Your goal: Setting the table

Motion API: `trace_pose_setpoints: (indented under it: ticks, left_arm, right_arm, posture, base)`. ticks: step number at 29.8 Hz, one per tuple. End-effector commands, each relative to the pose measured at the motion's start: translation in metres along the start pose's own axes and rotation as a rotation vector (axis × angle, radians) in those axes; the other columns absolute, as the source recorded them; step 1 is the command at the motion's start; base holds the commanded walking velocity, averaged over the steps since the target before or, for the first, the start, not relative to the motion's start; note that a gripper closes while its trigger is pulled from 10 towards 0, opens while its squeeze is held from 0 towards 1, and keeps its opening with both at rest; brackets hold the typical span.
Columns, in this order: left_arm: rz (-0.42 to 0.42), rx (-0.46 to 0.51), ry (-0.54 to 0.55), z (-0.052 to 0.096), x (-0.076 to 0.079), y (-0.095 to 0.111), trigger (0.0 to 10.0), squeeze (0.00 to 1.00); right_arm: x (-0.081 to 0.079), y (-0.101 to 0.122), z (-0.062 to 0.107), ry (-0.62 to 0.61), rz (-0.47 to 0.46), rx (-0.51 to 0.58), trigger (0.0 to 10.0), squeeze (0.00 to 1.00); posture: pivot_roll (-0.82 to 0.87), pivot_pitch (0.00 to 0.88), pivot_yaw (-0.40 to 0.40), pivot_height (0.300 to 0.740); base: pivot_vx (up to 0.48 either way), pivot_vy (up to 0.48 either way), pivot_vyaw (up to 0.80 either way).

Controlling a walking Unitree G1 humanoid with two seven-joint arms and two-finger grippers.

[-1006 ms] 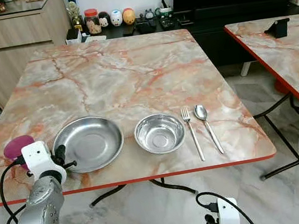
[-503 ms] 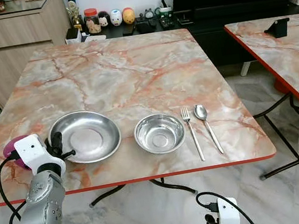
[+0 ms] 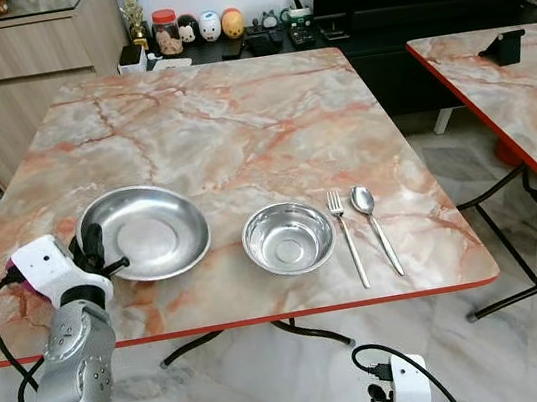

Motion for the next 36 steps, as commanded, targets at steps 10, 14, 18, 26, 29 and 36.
trace_pose_setpoints:
  ticks: [10,14,18,26,29,36]
  left_arm:
    - [0.031,0.089,-0.034,-0.005,0.014,0.025,10.0,0.00]
    - [0.157,0.131,-0.035,-0.012,0.021,0.044,10.0,0.00]
    - [0.339,0.091,-0.026,-0.015,0.023,0.042,10.0,0.00]
    - [0.313,0.084,-0.105,-0.010,0.038,0.044,10.0,0.00]
    - [0.326,0.071,-0.119,-0.008,0.042,0.042,10.0,0.00]
    - [0.318,0.063,-0.111,-0.005,0.040,0.038,10.0,0.00]
  right_arm:
    - [0.003,0.002,0.000,-0.009,0.004,0.009,10.0,0.00]
    - [0.003,0.002,0.000,-0.011,0.002,0.009,10.0,0.00]
    - [0.004,0.002,0.000,-0.013,0.001,0.009,10.0,0.00]
    - [0.004,0.002,0.000,-0.015,-0.002,0.010,10.0,0.00]
    - [0.004,0.002,0.000,-0.018,-0.004,0.011,10.0,0.00]
    - [0.004,0.002,0.000,-0.022,-0.006,0.011,10.0,0.00]
  posture:
    - [0.07,0.000,-0.050,0.740]
    - [0.07,0.000,-0.050,0.740]
    - [0.07,0.000,-0.049,0.740]
    - [0.06,0.000,-0.049,0.740]
    - [0.06,0.000,-0.047,0.740]
    - [0.06,0.000,-0.044,0.740]
  base:
    - [0.000,0.000,0.00]
    - [0.000,0.000,0.00]
    - [0.000,0.000,0.00]
    - [0.000,0.000,0.00]
    - [0.000,0.000,0.00]
    - [0.000,-0.137,0.00]
Point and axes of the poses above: a point about 5 cm out from each wrist's last joint towards the gripper, its own z axis pointing back from the gripper into the wrist, its own y axis along the axis of the wrist's last joint, x = y × z, the point moved 6 cm from there along -z, pointing out of the wrist towards the gripper, and after that the axes turned 4 degrees about z, right-handed, at the moved point
